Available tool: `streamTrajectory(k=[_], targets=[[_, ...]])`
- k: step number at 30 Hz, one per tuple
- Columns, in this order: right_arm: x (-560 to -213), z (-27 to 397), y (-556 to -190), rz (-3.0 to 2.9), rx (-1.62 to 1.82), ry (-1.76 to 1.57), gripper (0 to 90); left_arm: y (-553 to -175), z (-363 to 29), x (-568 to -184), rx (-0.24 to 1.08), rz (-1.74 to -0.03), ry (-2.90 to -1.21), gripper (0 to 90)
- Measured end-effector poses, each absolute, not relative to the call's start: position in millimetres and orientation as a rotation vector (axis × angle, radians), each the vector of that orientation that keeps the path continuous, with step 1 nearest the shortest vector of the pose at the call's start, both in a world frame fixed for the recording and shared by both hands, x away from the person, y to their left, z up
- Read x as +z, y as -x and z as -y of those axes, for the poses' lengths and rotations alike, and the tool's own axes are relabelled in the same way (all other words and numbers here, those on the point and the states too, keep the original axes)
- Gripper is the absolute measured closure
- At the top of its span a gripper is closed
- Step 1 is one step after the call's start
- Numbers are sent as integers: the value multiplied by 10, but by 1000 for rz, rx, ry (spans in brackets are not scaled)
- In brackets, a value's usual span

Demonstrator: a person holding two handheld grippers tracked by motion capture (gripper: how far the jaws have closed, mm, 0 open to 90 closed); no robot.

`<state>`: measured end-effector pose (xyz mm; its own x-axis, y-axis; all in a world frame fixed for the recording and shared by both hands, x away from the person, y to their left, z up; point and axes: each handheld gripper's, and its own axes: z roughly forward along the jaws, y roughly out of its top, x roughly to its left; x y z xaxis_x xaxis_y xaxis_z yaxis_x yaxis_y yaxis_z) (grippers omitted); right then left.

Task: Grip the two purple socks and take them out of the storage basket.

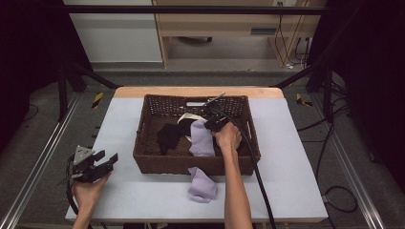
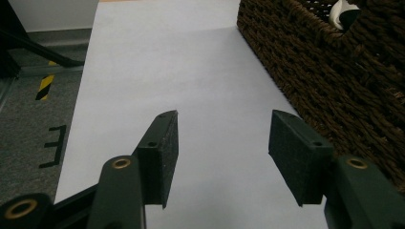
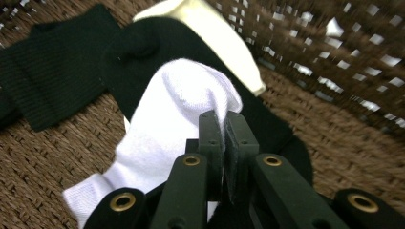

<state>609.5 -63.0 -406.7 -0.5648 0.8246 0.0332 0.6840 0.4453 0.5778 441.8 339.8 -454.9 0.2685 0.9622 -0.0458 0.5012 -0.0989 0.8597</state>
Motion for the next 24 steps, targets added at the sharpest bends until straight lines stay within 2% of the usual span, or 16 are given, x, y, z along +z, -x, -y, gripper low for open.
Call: streamTrajectory(k=[8, 24], targets=[[-3772, 696, -5939, -2383, 950, -1200, 871, -4426, -3392, -4553, 712, -1346, -1732, 435], [-2903, 823, -5392, -2222, 1219, -941, 877, -4416, -3380, -4552, 712, -1342, -1738, 443]])
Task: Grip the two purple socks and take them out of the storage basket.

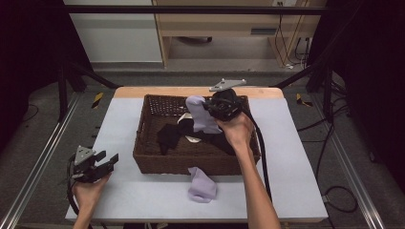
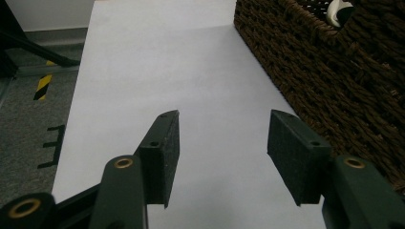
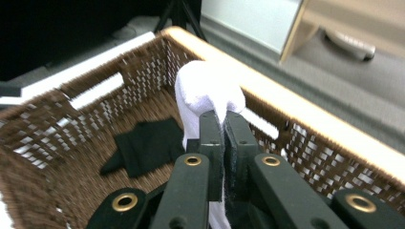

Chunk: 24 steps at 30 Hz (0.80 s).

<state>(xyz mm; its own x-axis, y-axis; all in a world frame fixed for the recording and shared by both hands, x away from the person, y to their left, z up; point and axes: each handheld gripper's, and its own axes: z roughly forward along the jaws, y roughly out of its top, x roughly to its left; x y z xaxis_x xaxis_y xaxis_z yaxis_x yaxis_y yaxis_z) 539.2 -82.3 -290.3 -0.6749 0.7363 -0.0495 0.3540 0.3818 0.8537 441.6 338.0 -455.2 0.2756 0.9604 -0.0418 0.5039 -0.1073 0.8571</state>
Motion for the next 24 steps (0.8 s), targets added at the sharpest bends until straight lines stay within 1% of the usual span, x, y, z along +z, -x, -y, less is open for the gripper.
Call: streamTrajectory(k=[1, 7, 8, 11, 14, 15, 18, 19, 20, 21, 24], targets=[[-2903, 823, -5392, -2222, 1219, -941, 877, -4417, -3379, -4553, 711, -1342, -1739, 443], [-2594, 832, -5142, -2175, 1314, -830, 877, -4417, -3377, -4553, 710, -1341, -1740, 445], [-2594, 832, -5142, -2175, 1314, -830, 877, -4416, -3377, -4553, 710, -1341, -1739, 445], [-2482, 824, -4980, -2166, 1364, -761, 877, -4414, -3377, -4551, 712, -1341, -1739, 447], [-2447, 830, -4897, -2161, 1392, -731, 877, -4415, -3375, -4552, 710, -1341, -1740, 447], [-2424, 834, -4815, -2156, 1415, -702, 878, -4415, -3373, -4552, 712, -1340, -1740, 448], [-2402, 838, -4729, -2156, 1432, -674, 877, -4414, -3373, -4551, 712, -1340, -1740, 448], [-2377, 840, -4638, -2159, 1444, -643, 878, -4414, -3373, -4551, 712, -1340, -1739, 449], [-2377, 840, -4638, -2159, 1444, -643, 878, -4414, -3373, -4551, 712, -1340, -1740, 449], [-2353, 841, -4549, -2163, 1453, -624, 878, -4414, -3373, -4552, 713, -1340, -1740, 449], [-2336, 840, -4464, -2171, 1472, -596, 878, -4413, -3368, -4552, 713, -1339, -1741, 449]])
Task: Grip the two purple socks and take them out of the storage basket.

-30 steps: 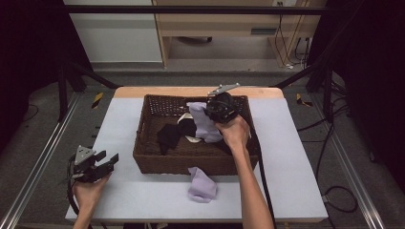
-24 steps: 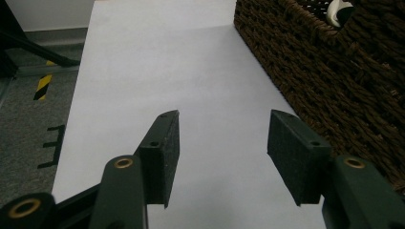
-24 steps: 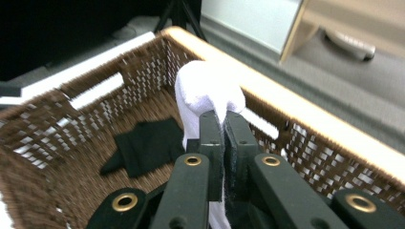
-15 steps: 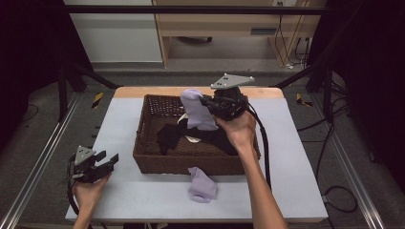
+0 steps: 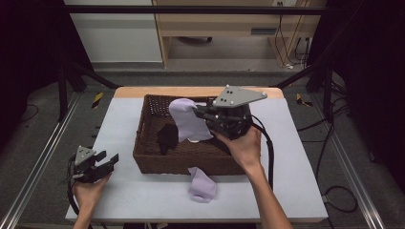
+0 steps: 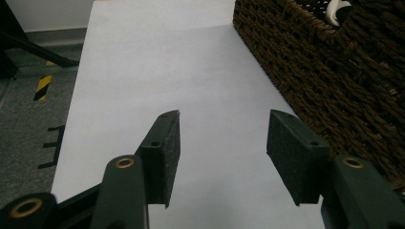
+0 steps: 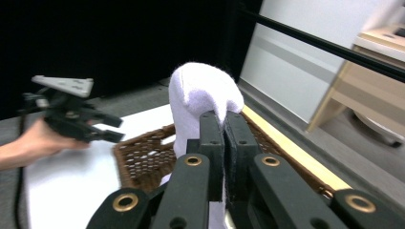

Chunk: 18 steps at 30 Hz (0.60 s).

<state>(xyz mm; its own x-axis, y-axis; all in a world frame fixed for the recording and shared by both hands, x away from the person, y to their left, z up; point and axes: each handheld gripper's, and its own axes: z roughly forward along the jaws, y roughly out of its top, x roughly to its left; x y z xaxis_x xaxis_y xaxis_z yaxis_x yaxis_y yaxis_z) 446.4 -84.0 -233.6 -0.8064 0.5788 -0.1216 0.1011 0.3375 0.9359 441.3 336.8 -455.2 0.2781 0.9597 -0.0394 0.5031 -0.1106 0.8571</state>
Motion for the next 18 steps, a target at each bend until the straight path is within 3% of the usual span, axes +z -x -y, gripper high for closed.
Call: streamTrajectory(k=[9, 18], targets=[[-2445, 780, -4121, -2259, 1495, -504, 878, -4410, -3367, -4549, 715, -1338, -1742, 450], [-2832, 744, -3993, -2377, 1462, -520, 878, -4408, -3362, -4550, 713, -1337, -1745, 450]])
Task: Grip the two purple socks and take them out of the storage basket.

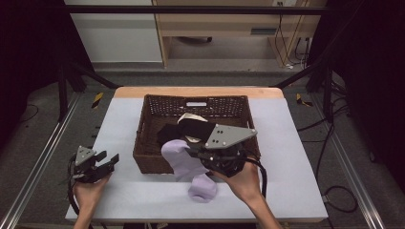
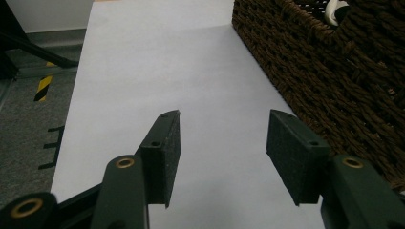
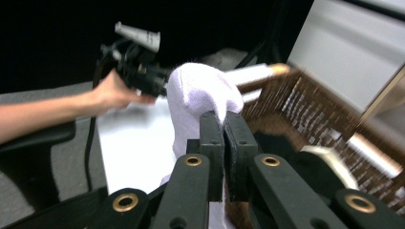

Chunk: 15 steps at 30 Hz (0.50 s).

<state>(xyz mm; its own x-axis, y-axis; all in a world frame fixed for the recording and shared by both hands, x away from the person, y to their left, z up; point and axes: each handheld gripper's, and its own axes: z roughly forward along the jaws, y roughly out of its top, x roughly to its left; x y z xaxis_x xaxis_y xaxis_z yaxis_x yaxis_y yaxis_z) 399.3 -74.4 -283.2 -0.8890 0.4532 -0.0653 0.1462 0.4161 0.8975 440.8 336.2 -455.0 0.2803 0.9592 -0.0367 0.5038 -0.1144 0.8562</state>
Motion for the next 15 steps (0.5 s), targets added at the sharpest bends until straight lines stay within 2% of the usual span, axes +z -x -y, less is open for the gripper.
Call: streamTrajectory(k=[15], targets=[[-3863, 854, -4058, -2532, 1298, -751, 874, -4413, -3349, -4568, 706, -1341, -1758, 450]])
